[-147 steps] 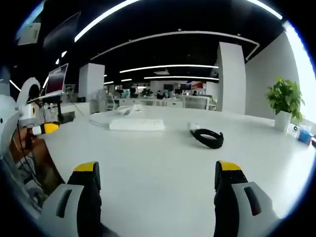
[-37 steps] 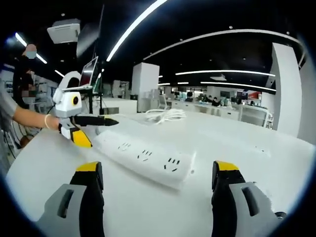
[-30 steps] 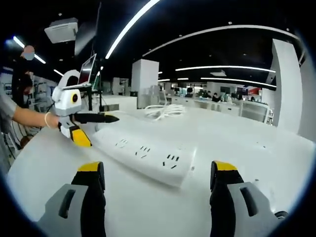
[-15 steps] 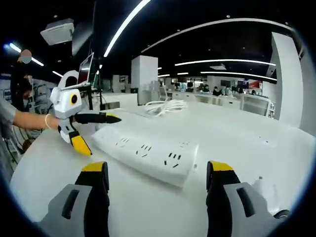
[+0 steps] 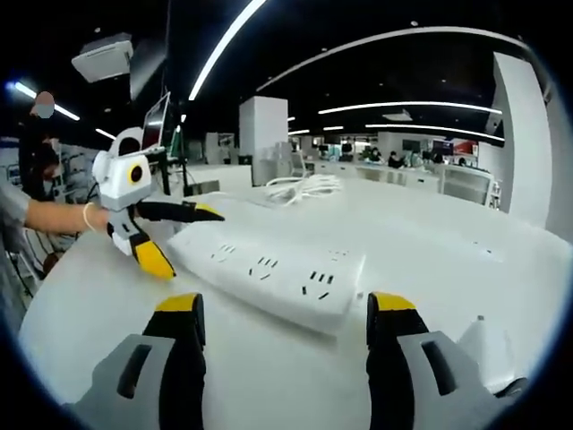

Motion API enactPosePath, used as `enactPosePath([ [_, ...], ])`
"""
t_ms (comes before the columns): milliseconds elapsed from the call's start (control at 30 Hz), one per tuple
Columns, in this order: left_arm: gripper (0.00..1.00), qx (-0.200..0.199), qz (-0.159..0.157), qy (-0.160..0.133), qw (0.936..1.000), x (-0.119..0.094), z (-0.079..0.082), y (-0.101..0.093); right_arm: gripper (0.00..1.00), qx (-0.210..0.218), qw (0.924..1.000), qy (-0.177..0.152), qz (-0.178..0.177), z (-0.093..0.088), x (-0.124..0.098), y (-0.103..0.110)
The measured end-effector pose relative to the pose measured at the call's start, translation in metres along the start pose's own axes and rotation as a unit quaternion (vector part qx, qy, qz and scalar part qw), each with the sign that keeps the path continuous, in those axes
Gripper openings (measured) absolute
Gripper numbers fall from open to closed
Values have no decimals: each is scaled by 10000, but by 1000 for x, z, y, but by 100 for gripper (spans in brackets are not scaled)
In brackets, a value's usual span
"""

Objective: Straighten the power strip on the desk, plug the charger into it

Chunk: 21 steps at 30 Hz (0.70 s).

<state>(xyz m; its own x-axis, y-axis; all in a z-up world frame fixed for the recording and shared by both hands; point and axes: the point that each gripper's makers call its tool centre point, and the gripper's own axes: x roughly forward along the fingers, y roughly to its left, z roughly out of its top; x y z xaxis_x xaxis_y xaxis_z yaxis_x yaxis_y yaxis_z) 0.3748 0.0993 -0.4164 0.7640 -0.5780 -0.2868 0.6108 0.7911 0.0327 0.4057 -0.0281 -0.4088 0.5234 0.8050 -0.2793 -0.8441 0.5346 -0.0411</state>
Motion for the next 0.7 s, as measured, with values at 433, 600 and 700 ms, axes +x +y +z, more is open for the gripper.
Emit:
enactPosePath([
  [433,68,-64,64,37,10000,0,1,10,66,27,10000,25,61,-1,4,1],
  [600,68,-124,31,100,9999,1,1,10,66,-25,9999,119,32,-3,6,3],
  [700,68,-162,0,144,9998,1,1,11,64,-36,9999,151,-18,-3,6,1],
])
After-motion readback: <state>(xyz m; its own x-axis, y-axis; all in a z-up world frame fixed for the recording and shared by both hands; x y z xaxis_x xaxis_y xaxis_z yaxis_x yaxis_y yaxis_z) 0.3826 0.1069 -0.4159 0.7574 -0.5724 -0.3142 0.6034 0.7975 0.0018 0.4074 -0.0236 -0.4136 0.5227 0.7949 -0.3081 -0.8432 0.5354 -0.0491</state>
